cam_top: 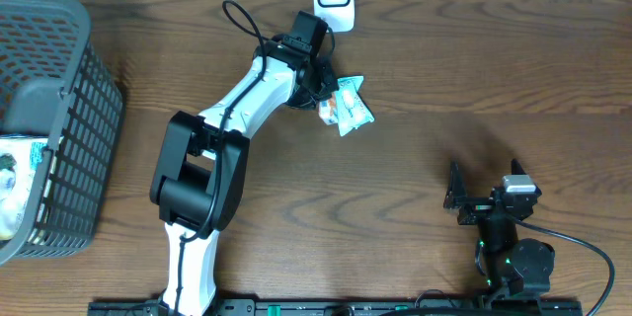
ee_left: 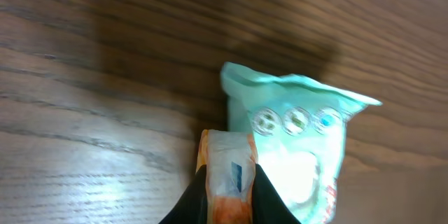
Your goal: Scan the item barcode
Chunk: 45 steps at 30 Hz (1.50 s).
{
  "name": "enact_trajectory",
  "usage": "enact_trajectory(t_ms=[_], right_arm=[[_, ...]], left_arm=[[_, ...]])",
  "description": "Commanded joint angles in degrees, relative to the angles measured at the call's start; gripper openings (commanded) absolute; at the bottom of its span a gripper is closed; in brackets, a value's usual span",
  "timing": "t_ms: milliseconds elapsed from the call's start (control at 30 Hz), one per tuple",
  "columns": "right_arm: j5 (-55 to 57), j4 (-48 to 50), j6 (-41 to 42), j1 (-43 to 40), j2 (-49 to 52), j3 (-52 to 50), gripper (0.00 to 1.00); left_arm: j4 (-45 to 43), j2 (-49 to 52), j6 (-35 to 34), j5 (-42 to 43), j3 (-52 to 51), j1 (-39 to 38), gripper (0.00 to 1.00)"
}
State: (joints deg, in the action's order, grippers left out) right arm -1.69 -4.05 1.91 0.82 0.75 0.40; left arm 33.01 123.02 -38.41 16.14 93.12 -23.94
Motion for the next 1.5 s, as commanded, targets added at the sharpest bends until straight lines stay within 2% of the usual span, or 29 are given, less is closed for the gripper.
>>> enact_trajectory(t_ms=[0,133,567,633,767,833,1267,1467], right_arm=[[0.0,-0.2,0.4,-0.3,-0.1,-0.1,0.99],[0.0,-0.2,0.4,-0.3,-0.1,-0.1,0.99],[0.0,-0.2,0.4,-0.3,-0.1,-0.1,0.99],[0.0,-0.2,0.4,-0.3,-0.1,-0.1,0.99],[0.0,-0.2,0.4,-0.3,-0.1,-0.1,0.99],[0.0,-0.2,0.4,-0.3,-0.1,-0.1,0.99],[0.0,-0.2,0.4,-0.3,-0.1,-0.1,0.99],[0.0,-0.2,0.4,-0.3,-0.1,-0.1,0.99]], left_arm=[[0.1,1.2,-1.3,-2.8,-0.7,0.4,0.08],[-0.1,1.2,-1.3,-2.8,-0.7,0.4,0.12],[-6.9,1.3,-1.3,-2.5,-3.6,-1.9,0.12],[-9.1,1.3,-1.0,-0.2,-3.6,-1.9,0.12],[-16.7,1.3,5.4,10.3,-3.5,-1.8,0.12],[-18.7,1.3,5.8,13.0,-3.5,-1.7,0.12],[-12.3,1.3,7.3,13.2,-3.5,3.1,0.13],[-11.6,1.3,7.3,13.3,-3.5,2.6,0.13]])
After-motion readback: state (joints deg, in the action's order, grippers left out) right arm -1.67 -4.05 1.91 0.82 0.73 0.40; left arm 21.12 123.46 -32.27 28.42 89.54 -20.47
